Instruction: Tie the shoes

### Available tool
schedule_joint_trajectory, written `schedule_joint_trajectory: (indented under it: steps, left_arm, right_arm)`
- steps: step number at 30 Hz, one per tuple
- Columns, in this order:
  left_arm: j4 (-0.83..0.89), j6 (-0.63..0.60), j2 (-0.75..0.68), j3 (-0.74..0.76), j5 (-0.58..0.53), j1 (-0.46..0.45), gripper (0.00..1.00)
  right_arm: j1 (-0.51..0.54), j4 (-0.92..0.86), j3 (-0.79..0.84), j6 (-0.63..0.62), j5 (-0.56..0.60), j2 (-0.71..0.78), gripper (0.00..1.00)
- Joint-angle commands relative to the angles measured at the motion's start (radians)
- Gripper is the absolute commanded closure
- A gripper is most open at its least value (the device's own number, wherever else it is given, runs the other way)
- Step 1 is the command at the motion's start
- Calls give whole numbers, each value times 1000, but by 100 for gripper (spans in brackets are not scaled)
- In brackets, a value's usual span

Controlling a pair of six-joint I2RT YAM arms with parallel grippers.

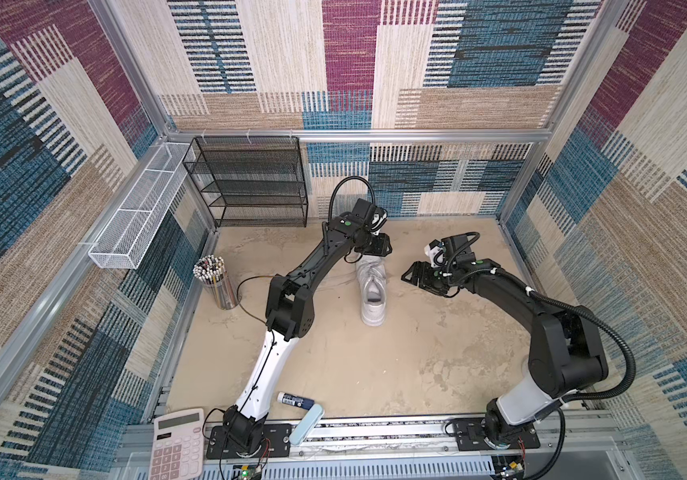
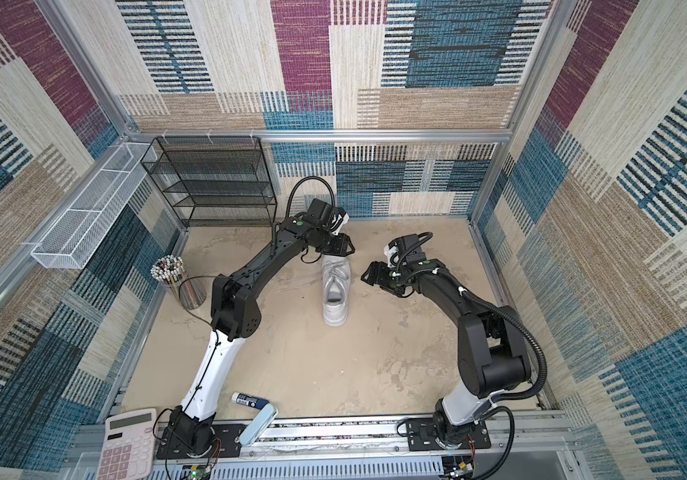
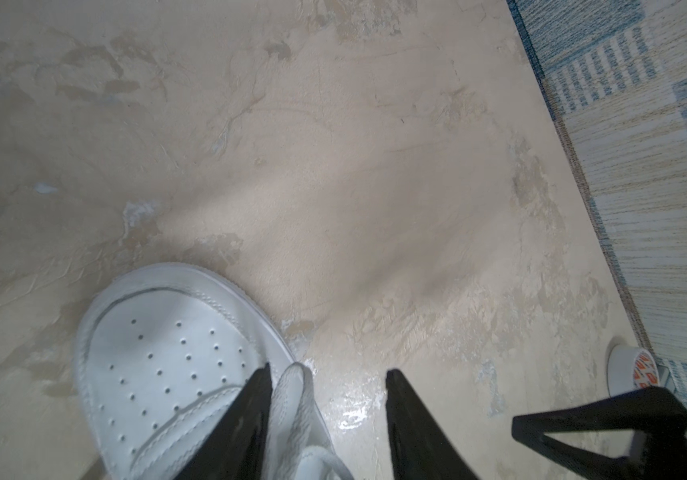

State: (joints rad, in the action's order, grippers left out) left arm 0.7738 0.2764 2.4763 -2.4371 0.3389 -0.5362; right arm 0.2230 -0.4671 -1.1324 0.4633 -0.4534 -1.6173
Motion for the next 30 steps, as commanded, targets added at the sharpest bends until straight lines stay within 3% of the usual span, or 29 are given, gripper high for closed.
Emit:
schedule_joint_trajectory:
  steps: [1,10,16,30]
  left_arm:
    - [-16,68,-57,61,11,33,59]
    - [-258,180,-247,428,173,142,67]
    - [-457,270,-316,676,222,175,73]
    - [-678,372,-310,865,276,209,74]
  right_arm:
    - [1,15,-7,1,-11,1,24]
    - [1,-14,-39,-8,-25,-31,24]
    - [1,-49,-65,-12,-30,-48,25]
    - [0,-130,-140,-26,-41,-103,26]
